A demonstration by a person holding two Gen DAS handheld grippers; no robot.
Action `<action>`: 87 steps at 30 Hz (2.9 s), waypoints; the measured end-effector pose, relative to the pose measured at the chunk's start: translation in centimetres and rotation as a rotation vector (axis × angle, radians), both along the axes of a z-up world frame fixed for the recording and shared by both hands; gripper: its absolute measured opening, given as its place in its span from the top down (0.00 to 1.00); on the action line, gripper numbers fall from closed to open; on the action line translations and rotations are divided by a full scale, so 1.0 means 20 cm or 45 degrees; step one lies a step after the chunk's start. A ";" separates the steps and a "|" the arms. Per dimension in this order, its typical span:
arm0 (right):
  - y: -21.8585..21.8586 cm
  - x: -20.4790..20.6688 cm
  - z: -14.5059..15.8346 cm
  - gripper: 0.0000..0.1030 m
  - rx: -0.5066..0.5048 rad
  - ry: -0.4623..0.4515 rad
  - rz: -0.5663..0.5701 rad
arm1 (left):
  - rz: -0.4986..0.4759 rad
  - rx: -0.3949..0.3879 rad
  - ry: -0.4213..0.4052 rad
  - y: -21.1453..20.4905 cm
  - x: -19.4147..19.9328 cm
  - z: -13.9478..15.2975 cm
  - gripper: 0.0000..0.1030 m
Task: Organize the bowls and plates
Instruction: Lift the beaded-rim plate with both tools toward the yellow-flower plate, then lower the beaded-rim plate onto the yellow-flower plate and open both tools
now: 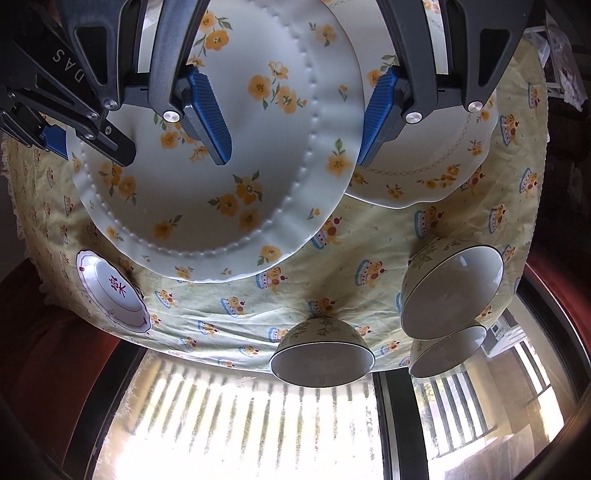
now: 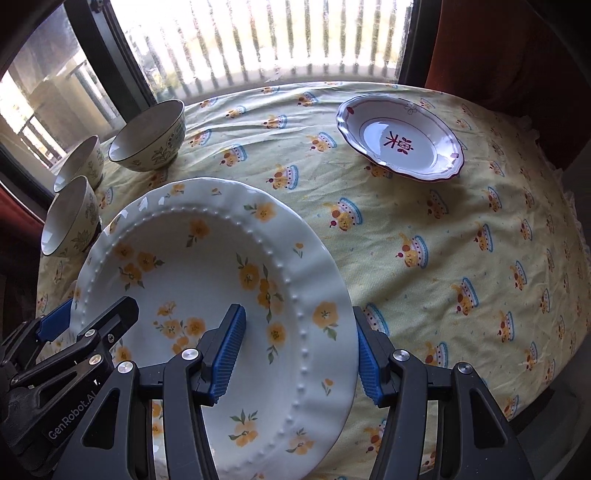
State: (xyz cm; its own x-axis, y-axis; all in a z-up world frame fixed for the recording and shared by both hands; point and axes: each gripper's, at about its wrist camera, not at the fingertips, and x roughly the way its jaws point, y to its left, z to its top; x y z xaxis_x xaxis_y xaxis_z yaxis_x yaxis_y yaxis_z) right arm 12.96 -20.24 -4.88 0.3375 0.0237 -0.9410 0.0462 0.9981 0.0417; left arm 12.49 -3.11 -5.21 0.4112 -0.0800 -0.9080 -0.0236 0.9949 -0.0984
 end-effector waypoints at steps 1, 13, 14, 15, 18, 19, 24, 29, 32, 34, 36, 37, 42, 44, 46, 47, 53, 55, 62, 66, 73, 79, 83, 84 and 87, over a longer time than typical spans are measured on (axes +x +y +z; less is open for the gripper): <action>0.03 -0.01 0.00 0.42 -0.003 -0.001 0.008 | 0.010 -0.004 0.003 0.03 -0.01 0.00 0.33; 0.32 -0.12 -0.02 0.42 -0.033 0.017 0.086 | 0.046 -0.028 0.025 0.29 -0.16 -0.04 0.33; 0.34 -0.13 -0.03 0.42 -0.036 0.021 0.089 | 0.049 -0.030 0.030 0.31 -0.17 -0.05 0.33; 0.36 -0.13 -0.03 0.42 -0.039 0.025 0.095 | 0.051 -0.032 0.038 0.32 -0.18 -0.06 0.33; 0.41 -0.15 -0.05 0.42 -0.054 0.031 0.112 | 0.057 -0.037 0.064 0.37 -0.21 -0.09 0.33; 0.43 -0.16 -0.05 0.42 -0.058 0.033 0.116 | 0.059 -0.038 0.073 0.38 -0.22 -0.11 0.33; 0.53 -0.17 -0.10 0.42 -0.076 0.049 0.139 | 0.086 -0.052 0.133 0.46 -0.23 -0.20 0.33; 0.62 -0.18 -0.13 0.42 -0.115 0.043 0.189 | 0.110 -0.087 0.171 0.51 -0.23 -0.26 0.33; 0.64 -0.16 -0.13 0.42 -0.114 0.049 0.186 | 0.113 -0.099 0.174 0.53 -0.23 -0.27 0.32; 0.65 -0.14 -0.13 0.42 -0.120 0.048 0.193 | 0.123 -0.105 0.187 0.55 -0.23 -0.28 0.32; 0.67 -0.14 -0.14 0.42 -0.124 0.056 0.199 | 0.123 -0.082 0.184 0.55 -0.23 -0.28 0.31; 0.67 -0.14 -0.14 0.42 -0.125 0.062 0.199 | 0.124 -0.069 0.180 0.55 -0.24 -0.28 0.31; 0.69 -0.13 -0.17 0.42 -0.141 0.086 0.206 | 0.127 -0.026 0.184 0.55 -0.24 -0.28 0.31; 0.68 -0.12 -0.19 0.42 -0.140 0.095 0.202 | 0.144 -0.007 0.186 0.55 -0.24 -0.28 0.31; 0.68 -0.12 -0.20 0.43 -0.142 0.098 0.208 | 0.155 0.019 0.180 0.54 -0.24 -0.27 0.30; 0.68 -0.13 -0.21 0.43 -0.137 0.102 0.208 | 0.154 0.036 0.181 0.54 -0.24 -0.27 0.30; 0.67 -0.14 -0.22 0.43 -0.067 0.137 0.187 | 0.115 0.140 0.191 0.50 -0.21 -0.28 0.31; 0.66 -0.16 -0.20 0.43 -0.058 0.123 0.183 | 0.095 0.154 0.186 0.50 -0.20 -0.27 0.31; 0.63 -0.20 -0.12 0.44 -0.037 0.075 0.160 | 0.065 0.065 0.112 0.54 -0.22 -0.17 0.31; 0.63 -0.22 -0.15 0.62 -0.049 0.103 0.141 | 0.045 0.032 0.108 0.56 -0.24 -0.15 0.31; 0.69 -0.23 -0.20 0.62 -0.050 0.142 0.148 | 0.031 0.034 0.116 0.59 -0.29 -0.16 0.31; 0.72 -0.24 -0.21 0.62 -0.057 0.132 0.101 | 0.008 0.029 0.118 0.61 -0.30 -0.16 0.31; 0.72 -0.26 -0.17 0.55 -0.039 0.113 0.074 | -0.019 0.008 0.121 0.61 -0.30 -0.14 0.30; 0.72 -0.26 -0.16 0.52 -0.030 0.101 0.077 | -0.025 0.002 0.119 0.60 -0.30 -0.13 0.30; 0.72 -0.28 -0.08 0.43 -0.041 0.048 0.069 | -0.037 -0.012 0.106 0.60 -0.28 -0.10 0.27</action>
State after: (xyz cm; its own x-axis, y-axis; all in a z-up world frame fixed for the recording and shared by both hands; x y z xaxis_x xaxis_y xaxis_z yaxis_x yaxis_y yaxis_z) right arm 7.44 -5.82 -6.49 0.3008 0.0103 -0.9536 -0.0073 0.9999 0.0085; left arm 6.94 8.98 -7.17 0.3319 -0.0999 -0.9380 -0.0029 0.9943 -0.1069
